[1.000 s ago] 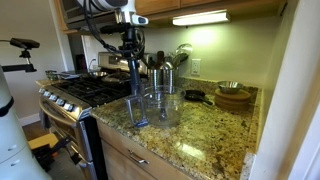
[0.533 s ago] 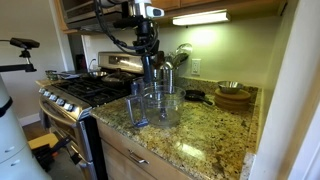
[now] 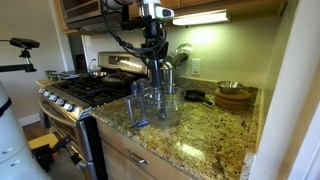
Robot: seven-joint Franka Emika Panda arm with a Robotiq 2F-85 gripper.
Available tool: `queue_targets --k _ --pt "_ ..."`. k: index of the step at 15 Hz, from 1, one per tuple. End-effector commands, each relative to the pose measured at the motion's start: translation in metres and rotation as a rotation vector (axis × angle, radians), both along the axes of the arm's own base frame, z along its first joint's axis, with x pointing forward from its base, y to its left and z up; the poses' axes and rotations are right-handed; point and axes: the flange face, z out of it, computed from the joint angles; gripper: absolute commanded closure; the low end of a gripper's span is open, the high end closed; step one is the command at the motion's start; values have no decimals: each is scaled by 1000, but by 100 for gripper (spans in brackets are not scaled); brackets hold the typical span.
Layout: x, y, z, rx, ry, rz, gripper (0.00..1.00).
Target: Put the blender blade in the jar
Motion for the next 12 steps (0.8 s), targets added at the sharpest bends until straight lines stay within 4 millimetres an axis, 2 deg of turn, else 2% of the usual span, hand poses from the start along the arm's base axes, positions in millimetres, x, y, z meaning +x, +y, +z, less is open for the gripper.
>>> queue_targets --k 1,12 --pt "2 -11 -7 -25 6 -21 79" --pt "18 -13 -44 -53 33 -3 79"
